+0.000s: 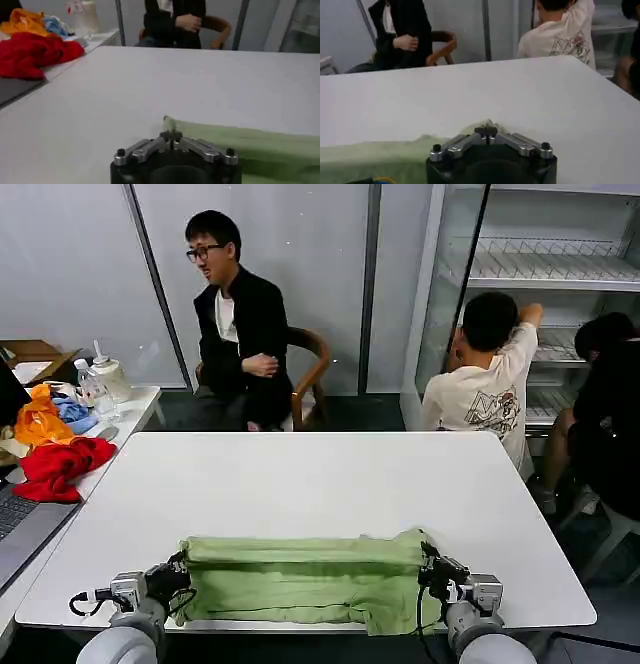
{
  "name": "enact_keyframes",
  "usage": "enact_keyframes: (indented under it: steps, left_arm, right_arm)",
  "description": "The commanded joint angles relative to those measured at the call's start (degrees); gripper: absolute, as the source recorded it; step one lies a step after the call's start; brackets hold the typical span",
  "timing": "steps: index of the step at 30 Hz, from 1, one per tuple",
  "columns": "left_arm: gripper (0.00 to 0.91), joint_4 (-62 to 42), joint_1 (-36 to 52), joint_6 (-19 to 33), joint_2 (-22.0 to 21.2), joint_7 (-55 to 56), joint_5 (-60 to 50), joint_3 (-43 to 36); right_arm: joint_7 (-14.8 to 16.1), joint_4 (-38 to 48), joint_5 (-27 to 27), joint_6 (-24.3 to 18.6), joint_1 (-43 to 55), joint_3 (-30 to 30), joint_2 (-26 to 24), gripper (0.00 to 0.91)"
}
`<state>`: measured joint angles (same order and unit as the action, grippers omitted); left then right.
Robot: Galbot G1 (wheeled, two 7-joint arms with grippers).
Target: Fold and organize the clothes.
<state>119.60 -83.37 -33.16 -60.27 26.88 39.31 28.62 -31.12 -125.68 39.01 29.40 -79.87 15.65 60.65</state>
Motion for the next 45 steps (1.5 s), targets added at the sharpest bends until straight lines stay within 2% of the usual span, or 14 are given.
enact_keyframes:
  steps: [1,9,27,45]
  left_arm:
    - [0.02,0.41,-1.71,0.0,-0.77,0.38,-0.61,-0.17]
    - [0.02,0.25,-2.72,0.03,-1.77,0.26,-1.26,-0.57]
    - [0.02,2.94,-5.47,-0.01,-0.09,0.68,-1.16,0.91]
    - [0.02,1.27,-6.24,0.08,-2.37,0.31,-3.01,-0.17]
  right_arm:
    - [-0.55,1.39,-0.23,-0.34,0.29,-0.56,0.22,0.0]
    - [-1.46,0.91,-1.25,-0.04,-0.13,-0.86,0.41,0.0]
    - [-1.8,1.04,-2.09,-0.23,-1.89,-1.42,0.97,0.0]
    - [-1.71,3.84,-3.03,-1.49,-2.47,-2.02,1.72,0.0]
